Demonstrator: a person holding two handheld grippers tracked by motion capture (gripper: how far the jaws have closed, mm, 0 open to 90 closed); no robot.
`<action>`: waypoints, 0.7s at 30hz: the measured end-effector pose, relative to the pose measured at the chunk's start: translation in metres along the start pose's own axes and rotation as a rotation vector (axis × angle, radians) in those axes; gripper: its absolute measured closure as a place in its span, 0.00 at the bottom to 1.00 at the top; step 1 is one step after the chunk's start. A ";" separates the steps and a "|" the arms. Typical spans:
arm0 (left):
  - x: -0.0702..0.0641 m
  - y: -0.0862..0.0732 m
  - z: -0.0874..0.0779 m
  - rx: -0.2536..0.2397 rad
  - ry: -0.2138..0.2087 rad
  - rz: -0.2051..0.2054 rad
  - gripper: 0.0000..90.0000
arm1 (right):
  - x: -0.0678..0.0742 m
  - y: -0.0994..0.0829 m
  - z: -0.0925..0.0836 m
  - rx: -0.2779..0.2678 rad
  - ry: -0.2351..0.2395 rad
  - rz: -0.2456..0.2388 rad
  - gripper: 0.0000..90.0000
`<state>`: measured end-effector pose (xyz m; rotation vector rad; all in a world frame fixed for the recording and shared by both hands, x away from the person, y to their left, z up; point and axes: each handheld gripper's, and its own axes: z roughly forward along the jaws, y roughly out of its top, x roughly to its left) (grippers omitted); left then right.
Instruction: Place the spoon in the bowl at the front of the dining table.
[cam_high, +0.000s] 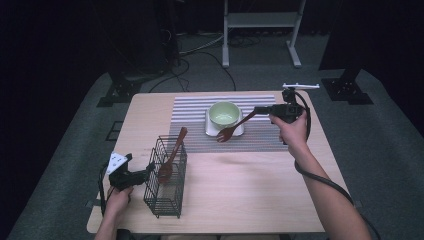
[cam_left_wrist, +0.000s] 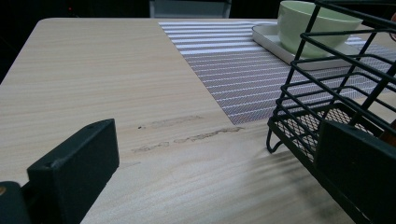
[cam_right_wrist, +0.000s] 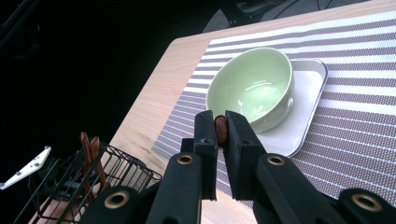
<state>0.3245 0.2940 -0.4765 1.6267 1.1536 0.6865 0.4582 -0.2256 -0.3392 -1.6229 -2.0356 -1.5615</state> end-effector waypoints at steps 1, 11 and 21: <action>0.000 0.000 0.000 0.000 0.000 0.000 0.00 | 0.000 0.001 0.000 -0.003 -0.002 0.000 0.92; 0.000 0.000 0.000 0.000 0.000 0.001 0.00 | 0.001 0.009 -0.001 -0.024 -0.013 0.001 0.92; 0.000 0.000 0.000 -0.003 0.000 -0.003 0.00 | 0.004 0.021 0.004 -0.033 -0.041 -0.002 0.92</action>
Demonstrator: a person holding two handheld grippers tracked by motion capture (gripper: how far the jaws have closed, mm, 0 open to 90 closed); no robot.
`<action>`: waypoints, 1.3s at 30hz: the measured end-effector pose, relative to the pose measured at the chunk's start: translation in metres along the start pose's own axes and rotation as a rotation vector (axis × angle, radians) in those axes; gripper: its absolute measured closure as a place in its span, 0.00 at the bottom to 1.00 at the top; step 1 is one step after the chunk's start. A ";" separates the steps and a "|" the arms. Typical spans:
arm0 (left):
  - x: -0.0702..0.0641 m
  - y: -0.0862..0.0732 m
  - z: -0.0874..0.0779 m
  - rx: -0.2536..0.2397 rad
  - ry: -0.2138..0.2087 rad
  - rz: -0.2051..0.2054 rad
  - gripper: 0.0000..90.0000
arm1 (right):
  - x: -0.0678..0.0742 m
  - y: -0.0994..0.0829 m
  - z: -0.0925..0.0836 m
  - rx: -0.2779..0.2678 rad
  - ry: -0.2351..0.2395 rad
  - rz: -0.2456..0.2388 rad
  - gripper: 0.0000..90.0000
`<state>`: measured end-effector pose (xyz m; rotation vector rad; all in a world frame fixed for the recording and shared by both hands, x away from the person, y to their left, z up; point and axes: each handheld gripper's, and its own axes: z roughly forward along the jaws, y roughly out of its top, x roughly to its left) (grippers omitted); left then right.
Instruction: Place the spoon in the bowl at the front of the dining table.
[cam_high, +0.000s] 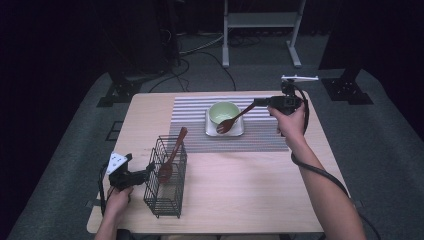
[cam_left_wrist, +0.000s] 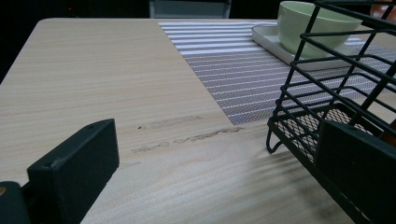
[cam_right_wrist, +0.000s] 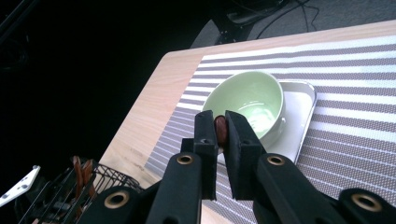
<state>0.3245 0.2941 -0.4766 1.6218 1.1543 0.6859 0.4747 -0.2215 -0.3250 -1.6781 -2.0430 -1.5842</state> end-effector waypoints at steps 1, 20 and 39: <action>0.000 0.000 0.000 -0.001 0.000 -0.003 0.00 | 0.000 0.001 0.000 -0.004 0.000 0.005 0.92; 0.000 0.000 0.000 -0.001 -0.002 -0.003 0.00 | -0.009 0.013 0.011 -0.050 -0.056 0.045 0.92; 0.000 0.000 0.000 0.001 -0.002 0.000 0.00 | -0.023 0.010 0.015 -0.083 -0.080 0.095 0.92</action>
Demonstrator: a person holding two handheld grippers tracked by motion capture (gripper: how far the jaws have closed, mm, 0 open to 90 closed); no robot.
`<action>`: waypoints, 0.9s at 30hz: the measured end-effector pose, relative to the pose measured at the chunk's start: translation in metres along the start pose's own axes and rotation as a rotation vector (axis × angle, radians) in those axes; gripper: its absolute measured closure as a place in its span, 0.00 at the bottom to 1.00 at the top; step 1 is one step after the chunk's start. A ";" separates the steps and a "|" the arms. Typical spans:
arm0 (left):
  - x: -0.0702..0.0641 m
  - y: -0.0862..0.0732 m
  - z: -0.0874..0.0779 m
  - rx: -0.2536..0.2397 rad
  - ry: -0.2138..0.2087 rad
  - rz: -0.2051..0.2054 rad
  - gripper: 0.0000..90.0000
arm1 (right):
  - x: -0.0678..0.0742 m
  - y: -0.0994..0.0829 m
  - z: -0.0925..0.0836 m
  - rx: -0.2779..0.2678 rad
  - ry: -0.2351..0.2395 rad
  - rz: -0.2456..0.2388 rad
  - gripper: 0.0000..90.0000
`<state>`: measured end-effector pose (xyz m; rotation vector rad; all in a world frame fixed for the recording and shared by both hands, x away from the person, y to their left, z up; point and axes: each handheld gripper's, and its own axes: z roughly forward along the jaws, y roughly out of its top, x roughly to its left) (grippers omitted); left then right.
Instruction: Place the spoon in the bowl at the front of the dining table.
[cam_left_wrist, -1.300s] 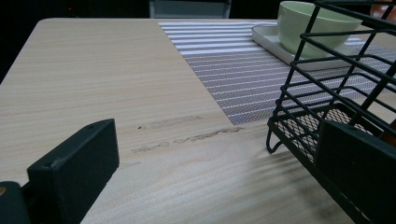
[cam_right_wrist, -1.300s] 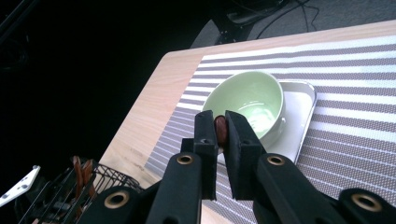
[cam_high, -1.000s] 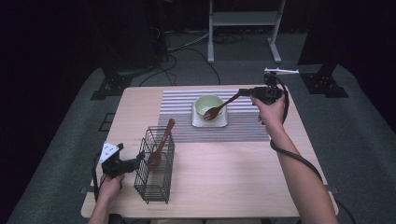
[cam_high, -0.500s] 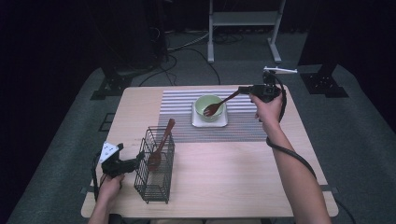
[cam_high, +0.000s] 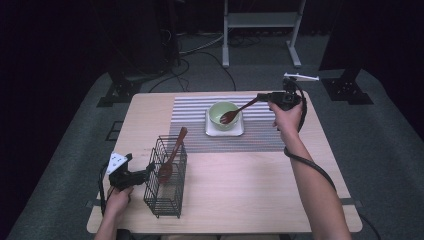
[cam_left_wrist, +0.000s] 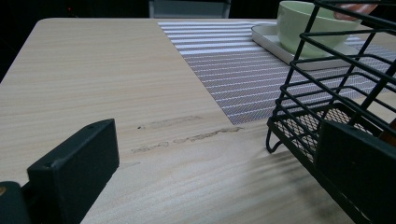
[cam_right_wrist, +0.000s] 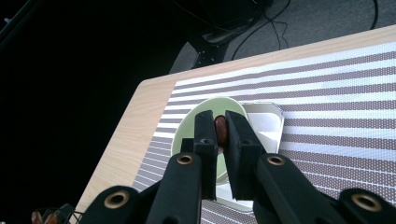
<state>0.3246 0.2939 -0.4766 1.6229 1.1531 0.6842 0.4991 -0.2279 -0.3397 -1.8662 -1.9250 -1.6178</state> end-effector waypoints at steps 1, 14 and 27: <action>0.000 0.000 0.000 0.000 0.000 0.000 0.00 | -0.001 0.000 0.001 -0.002 -0.003 0.000 0.92; 0.000 0.000 0.000 0.002 0.000 0.002 0.00 | -0.011 -0.006 0.003 -0.015 -0.005 0.027 0.92; 0.000 0.000 0.000 0.003 -0.003 0.009 0.00 | -0.016 -0.014 0.009 -0.015 -0.001 0.043 0.92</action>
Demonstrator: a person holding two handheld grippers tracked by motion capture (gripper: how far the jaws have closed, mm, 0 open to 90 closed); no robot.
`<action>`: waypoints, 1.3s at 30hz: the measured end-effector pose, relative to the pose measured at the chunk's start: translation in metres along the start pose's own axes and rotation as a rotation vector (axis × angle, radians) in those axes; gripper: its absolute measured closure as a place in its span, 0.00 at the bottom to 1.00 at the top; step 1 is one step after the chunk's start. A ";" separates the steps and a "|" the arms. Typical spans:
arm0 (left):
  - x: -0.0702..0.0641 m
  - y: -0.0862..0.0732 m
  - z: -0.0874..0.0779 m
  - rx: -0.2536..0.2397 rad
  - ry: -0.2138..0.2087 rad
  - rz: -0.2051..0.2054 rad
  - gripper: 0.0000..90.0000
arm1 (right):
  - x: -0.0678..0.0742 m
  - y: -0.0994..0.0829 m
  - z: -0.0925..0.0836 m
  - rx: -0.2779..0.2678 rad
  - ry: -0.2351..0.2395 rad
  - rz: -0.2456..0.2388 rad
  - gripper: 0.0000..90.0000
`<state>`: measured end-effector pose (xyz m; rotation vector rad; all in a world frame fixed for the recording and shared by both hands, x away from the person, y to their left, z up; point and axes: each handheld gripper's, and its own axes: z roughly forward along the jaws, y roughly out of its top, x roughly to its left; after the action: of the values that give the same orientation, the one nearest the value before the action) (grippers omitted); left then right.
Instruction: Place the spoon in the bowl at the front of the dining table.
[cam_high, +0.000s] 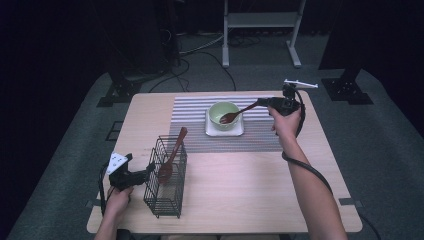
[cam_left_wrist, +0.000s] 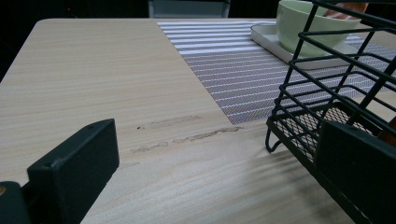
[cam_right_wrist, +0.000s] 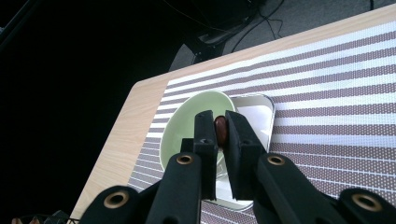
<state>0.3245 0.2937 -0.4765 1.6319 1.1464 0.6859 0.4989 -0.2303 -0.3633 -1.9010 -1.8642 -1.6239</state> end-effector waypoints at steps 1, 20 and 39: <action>0.000 0.000 0.000 0.000 0.000 0.000 0.00 | 0.000 0.000 0.000 0.000 0.000 0.000 0.92; 0.000 0.000 0.000 -0.001 0.002 -0.004 0.00 | -0.006 -0.007 0.007 0.015 0.008 0.016 0.91; 0.000 0.000 0.000 0.000 0.000 -0.002 0.00 | -0.012 -0.011 0.011 0.013 0.026 0.040 0.91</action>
<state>0.3245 0.2937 -0.4765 1.6311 1.1480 0.6850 0.5009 -0.2285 -0.3831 -1.8902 -1.8106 -1.6129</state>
